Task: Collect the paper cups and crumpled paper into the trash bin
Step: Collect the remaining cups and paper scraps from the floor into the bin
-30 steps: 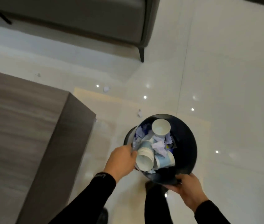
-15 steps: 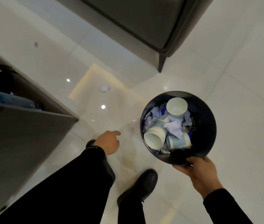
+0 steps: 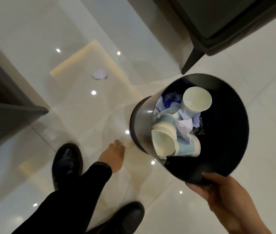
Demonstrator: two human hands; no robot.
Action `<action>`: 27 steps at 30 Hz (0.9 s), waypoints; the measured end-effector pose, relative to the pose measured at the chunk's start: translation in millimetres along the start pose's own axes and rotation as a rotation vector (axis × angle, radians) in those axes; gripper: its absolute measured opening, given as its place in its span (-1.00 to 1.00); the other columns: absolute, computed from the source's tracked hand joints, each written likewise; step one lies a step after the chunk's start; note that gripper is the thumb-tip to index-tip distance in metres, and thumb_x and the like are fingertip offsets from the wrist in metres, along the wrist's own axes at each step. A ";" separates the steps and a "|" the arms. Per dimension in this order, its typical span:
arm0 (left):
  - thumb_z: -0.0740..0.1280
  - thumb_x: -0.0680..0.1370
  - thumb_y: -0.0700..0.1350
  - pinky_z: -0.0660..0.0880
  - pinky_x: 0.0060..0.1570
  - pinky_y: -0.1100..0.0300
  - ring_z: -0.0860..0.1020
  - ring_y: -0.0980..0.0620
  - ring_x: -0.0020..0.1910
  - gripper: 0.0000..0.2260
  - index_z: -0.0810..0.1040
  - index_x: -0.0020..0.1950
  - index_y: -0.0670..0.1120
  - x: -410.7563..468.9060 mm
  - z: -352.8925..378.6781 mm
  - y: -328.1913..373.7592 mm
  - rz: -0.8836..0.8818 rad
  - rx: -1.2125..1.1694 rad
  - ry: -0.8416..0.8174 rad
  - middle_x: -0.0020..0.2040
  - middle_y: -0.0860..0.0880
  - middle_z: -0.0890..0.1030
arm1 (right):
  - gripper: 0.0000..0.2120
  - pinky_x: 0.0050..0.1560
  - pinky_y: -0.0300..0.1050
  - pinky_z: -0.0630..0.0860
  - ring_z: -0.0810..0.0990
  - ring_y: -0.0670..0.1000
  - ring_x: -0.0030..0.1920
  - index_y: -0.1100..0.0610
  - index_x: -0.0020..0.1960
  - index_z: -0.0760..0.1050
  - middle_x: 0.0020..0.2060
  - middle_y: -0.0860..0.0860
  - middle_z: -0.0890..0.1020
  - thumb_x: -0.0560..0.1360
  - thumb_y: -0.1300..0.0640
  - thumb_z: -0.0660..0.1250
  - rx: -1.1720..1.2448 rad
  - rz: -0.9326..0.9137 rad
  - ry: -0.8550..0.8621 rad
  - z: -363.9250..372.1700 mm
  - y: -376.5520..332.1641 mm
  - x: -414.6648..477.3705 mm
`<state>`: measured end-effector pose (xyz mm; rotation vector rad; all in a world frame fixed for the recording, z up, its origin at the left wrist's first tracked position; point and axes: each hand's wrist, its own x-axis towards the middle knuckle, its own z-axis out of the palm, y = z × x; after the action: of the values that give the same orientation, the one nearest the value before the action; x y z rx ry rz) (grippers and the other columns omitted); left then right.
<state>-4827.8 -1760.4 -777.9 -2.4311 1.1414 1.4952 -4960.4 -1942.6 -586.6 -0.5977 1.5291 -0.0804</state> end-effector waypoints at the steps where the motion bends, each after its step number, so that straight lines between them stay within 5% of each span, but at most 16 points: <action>1: 0.04 0.60 -0.21 0.42 0.09 0.07 0.46 -0.19 0.17 -0.72 0.33 0.29 -0.20 1.8 1.2 -1.2 -0.010 -0.069 0.039 0.33 -0.23 0.35 | -0.71 -0.46 -0.04 0.61 0.70 0.17 -0.34 0.27 0.03 0.50 -0.29 0.17 0.72 0.45 0.48 0.10 -0.008 -0.003 0.002 2.6 -2.8 1.6; 4: 0.12 0.60 -0.20 0.42 -0.01 0.08 0.55 -0.23 0.03 -0.77 0.52 0.11 -0.24 -10.8 -25.9 -1.9 -0.195 -0.297 0.289 0.12 -0.26 0.52 | -0.71 -0.46 -0.05 0.61 0.70 0.14 -0.36 0.27 -0.02 0.51 -0.33 0.15 0.72 0.45 0.50 0.08 -0.054 -0.012 0.030 11.8 -10.3 5.1; 7: 0.24 0.57 -0.14 0.43 -0.06 0.18 0.59 -0.16 -0.10 -0.79 0.63 -0.09 -0.21 -46.4 -87.7 -8.9 -0.322 -0.748 0.709 -0.12 -0.20 0.62 | -0.71 -0.47 -0.04 0.61 0.69 0.14 -0.39 0.28 -0.04 0.50 -0.33 0.18 0.71 0.44 0.51 0.08 -0.051 -0.020 0.053 31.0 -12.2 -5.9; 9: 0.30 0.53 -0.12 0.38 -0.09 0.50 0.56 0.23 -0.15 -0.87 0.63 -0.08 -0.11 -84.6 -141.9 -6.6 -0.236 -0.866 0.999 -0.12 -0.01 0.58 | -0.71 -0.47 -0.03 0.61 0.69 0.14 -0.41 0.31 -0.02 0.49 -0.25 0.25 0.66 0.43 0.53 0.08 -0.062 -0.011 0.037 47.7 -17.1 -18.5; 11: 0.29 0.52 -0.08 0.31 -0.11 0.63 0.49 0.39 -0.15 -0.89 0.60 -0.07 -0.03 -122.4 -189.4 5.5 -0.030 -0.789 1.125 -0.11 0.11 0.51 | -0.71 -0.48 -0.03 0.60 0.68 0.14 -0.43 0.31 -0.01 0.49 -0.19 0.28 0.63 0.42 0.53 0.08 -0.078 0.006 0.024 65.2 -23.0 -30.6; 15: 0.35 0.46 -0.08 0.49 0.04 0.30 0.55 0.09 0.04 -0.82 0.64 0.02 -0.05 -160.8 -238.8 31.1 0.218 -0.575 0.914 0.08 -0.05 0.61 | -0.71 -0.50 -0.02 0.58 0.67 0.18 -0.45 0.31 -0.05 0.49 -0.36 0.25 0.68 0.42 0.53 0.08 -0.151 0.066 -0.015 98.5 -39.1 -51.0; 17: 0.35 0.46 0.00 0.34 0.18 0.37 0.44 0.08 0.22 -0.71 0.57 0.17 0.03 -171.8 -247.2 22.7 0.051 -0.638 0.873 0.26 -0.01 0.51 | -0.70 -0.48 0.00 0.59 0.67 0.22 -0.41 0.29 -0.02 0.50 -0.39 0.20 0.70 0.42 0.53 0.08 -0.227 0.112 -0.037 114.2 -51.2 -59.6; 19: 0.34 0.42 0.14 0.25 0.26 0.35 0.31 0.08 0.35 -0.49 0.36 0.36 0.12 -183.8 -244.7 5.9 -0.323 -0.901 0.744 0.39 0.01 0.36 | -0.67 -0.46 0.04 0.60 0.65 0.27 -0.32 0.29 0.06 0.48 -0.28 0.25 0.69 0.43 0.53 0.08 -0.333 0.161 -0.065 128.6 -68.7 -66.2; 21: 0.44 0.39 0.11 0.41 0.22 0.10 0.37 -0.08 0.35 -0.23 0.11 0.50 0.13 -192.5 -243.5 -8.7 -0.612 -1.430 0.339 0.43 -0.09 0.33 | -0.61 -0.47 0.06 0.60 0.62 0.31 -0.25 0.28 0.16 0.44 -0.12 0.28 0.64 0.43 0.53 0.08 -0.453 0.190 -0.097 143.7 -88.0 -72.4; 23: 0.45 0.43 -0.05 0.54 0.00 -0.01 0.49 -0.19 0.20 -0.24 0.11 0.51 0.09 -193.2 -238.5 -16.9 -0.654 -1.751 0.079 0.35 -0.15 0.42 | -0.52 -0.43 0.09 0.61 0.62 0.32 -0.17 0.21 0.25 0.41 0.04 0.27 0.60 0.43 0.54 0.08 -0.615 0.197 -0.153 159.5 -101.6 -73.7; 27: 0.33 0.42 -0.20 0.39 0.20 0.02 0.49 -0.22 0.22 -0.37 0.22 0.47 -0.15 -185.1 -226.2 -22.3 -0.712 -1.425 0.204 0.38 -0.25 0.42 | -0.49 -0.27 0.07 0.63 0.58 0.26 0.07 0.04 0.38 0.31 0.22 0.16 0.53 0.49 0.38 0.24 -0.873 0.218 -0.313 197.7 -121.8 -59.7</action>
<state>-4692.5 -1735.5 -519.1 -3.0487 -1.2529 2.0434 -4739.1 -1960.2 -496.1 -1.0595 1.2655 0.8487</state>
